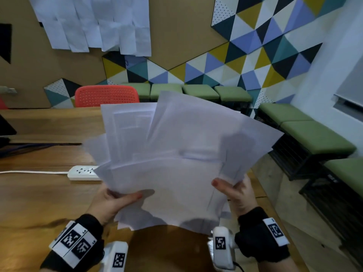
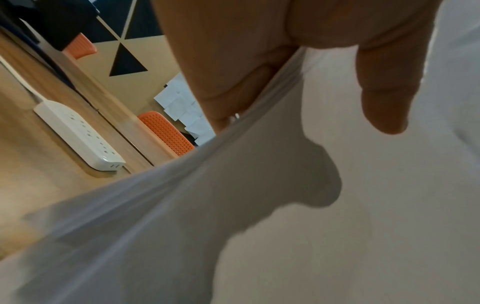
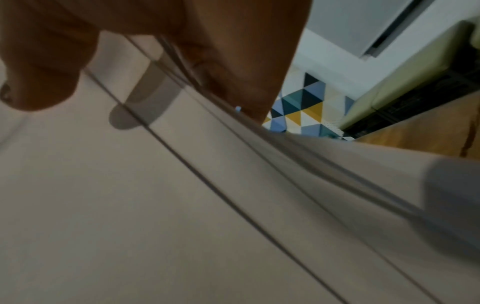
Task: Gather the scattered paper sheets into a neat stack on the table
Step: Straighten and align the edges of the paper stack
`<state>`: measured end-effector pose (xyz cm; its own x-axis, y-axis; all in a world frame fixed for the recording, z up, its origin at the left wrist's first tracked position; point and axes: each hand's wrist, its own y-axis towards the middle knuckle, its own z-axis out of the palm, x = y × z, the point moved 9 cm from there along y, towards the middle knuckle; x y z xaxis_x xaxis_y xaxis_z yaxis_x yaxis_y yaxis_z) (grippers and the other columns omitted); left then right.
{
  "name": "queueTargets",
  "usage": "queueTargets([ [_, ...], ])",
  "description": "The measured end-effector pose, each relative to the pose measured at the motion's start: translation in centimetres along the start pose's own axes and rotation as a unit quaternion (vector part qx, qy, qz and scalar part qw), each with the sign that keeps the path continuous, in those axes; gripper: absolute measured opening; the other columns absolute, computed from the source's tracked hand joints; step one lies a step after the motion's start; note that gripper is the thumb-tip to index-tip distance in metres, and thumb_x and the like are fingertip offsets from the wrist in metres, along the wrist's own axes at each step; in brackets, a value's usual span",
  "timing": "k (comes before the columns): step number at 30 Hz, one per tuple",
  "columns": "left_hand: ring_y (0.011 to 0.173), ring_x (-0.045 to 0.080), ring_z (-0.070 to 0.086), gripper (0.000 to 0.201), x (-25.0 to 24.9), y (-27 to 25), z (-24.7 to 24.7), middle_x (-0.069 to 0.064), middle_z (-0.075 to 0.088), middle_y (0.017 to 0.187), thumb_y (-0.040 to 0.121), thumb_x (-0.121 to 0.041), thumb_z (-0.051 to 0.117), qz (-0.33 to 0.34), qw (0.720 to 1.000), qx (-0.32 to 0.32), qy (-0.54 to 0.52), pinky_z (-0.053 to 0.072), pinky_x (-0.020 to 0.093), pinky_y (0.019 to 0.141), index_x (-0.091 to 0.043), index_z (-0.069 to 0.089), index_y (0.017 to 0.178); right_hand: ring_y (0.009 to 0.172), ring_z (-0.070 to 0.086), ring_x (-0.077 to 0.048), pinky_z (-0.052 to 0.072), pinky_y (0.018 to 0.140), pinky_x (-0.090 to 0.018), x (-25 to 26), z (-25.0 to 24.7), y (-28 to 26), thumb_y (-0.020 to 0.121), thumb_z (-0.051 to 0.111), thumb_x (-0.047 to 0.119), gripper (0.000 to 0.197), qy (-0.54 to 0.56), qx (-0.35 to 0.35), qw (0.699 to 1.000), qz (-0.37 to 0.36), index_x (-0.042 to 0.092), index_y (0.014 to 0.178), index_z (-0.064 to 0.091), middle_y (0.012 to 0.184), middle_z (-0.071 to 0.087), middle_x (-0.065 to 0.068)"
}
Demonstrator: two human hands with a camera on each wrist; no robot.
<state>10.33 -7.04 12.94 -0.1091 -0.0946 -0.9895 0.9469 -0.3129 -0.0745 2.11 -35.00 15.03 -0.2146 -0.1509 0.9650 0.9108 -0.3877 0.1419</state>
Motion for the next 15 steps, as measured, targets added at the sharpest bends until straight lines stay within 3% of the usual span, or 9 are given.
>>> queueTargets([
  [2, 0.091, 0.022, 0.064, 0.101, -0.7, 0.1, 0.1, 0.007, 0.073, 0.085, 0.001, -0.043, 0.089, 0.015, 1.0, 0.01, 0.004, 0.056, 0.02, 0.058, -0.017, 0.062, 0.094, 0.086, 0.069, -0.01, 0.055, 0.07, -0.021, 0.4, 0.0, 0.1, 0.054, 0.076, -0.004, 0.066, -0.003, 0.008, 1.0, -0.01, 0.002, 0.114, 0.051, 0.096, 0.067, -0.006],
  [5, 0.082, 0.015, 0.07, 0.1, -1.6, 0.1, 0.5, 0.003, 0.075, 0.084, 0.003, -0.045, 0.089, 0.042, 0.999, 0.009, 0.008, 0.056, 0.02, 0.058, -0.019, 0.062, 0.095, 0.086, 0.067, -0.001, 0.054, 0.069, -0.016, 0.7, 0.9, 0.2, 0.055, 0.076, -0.007, 0.061, -0.003, 0.033, 0.999, -0.016, 0.018, 0.106, 0.057, 0.091, 0.071, 0.005],
  [8, 0.075, 0.014, 0.071, 0.093, -1.6, 0.1, 0.0, -0.011, 0.076, 0.076, 0.003, -0.056, 0.086, 0.044, 0.998, -0.003, 0.039, 0.056, 0.021, 0.06, -0.021, 0.066, 0.086, 0.081, 0.067, -0.003, 0.055, 0.068, -0.019, 1.3, 0.6, 0.4, 0.036, 0.092, 0.025, 0.06, -0.003, 0.021, 0.999, -0.043, 0.027, 0.09, 0.066, 0.081, 0.072, 0.008],
  [9, 0.076, 0.016, 0.07, 0.091, -1.4, 0.0, 0.0, -0.014, 0.075, 0.073, 0.001, -0.058, 0.084, 0.034, 0.998, -0.003, 0.055, 0.057, 0.026, 0.065, -0.023, 0.067, 0.083, 0.082, 0.067, -0.005, 0.056, 0.068, -0.022, 1.4, 0.4, 0.3, 0.031, 0.091, 0.029, 0.063, -0.003, 0.017, 0.999, -0.045, 0.027, 0.089, 0.067, 0.081, 0.073, 0.008],
  [11, 0.08, 0.019, 0.067, 0.092, -1.0, -0.2, 0.3, -0.015, 0.074, 0.075, -0.001, -0.055, 0.085, 0.019, 0.998, 0.0, 0.059, 0.056, 0.035, 0.073, -0.025, 0.066, 0.084, 0.085, 0.069, -0.012, 0.056, 0.067, -0.024, 1.3, 1.2, 0.0, 0.036, 0.083, 0.02, 0.066, 0.004, 0.044, 0.998, -0.034, 0.019, 0.098, 0.061, 0.084, 0.074, 0.006],
  [15, 0.078, 0.007, 0.069, 0.096, -1.9, -0.1, 1.2, -0.011, 0.074, 0.084, 0.005, -0.051, 0.087, 0.051, 0.997, 0.022, 0.051, 0.057, 0.021, 0.058, -0.024, 0.063, 0.093, 0.087, 0.069, -0.016, 0.056, 0.065, -0.026, 1.7, 2.1, -0.2, 0.038, 0.079, 0.016, 0.084, 0.025, 0.053, 0.998, -0.031, 0.001, 0.115, 0.051, 0.092, 0.071, -0.002],
])
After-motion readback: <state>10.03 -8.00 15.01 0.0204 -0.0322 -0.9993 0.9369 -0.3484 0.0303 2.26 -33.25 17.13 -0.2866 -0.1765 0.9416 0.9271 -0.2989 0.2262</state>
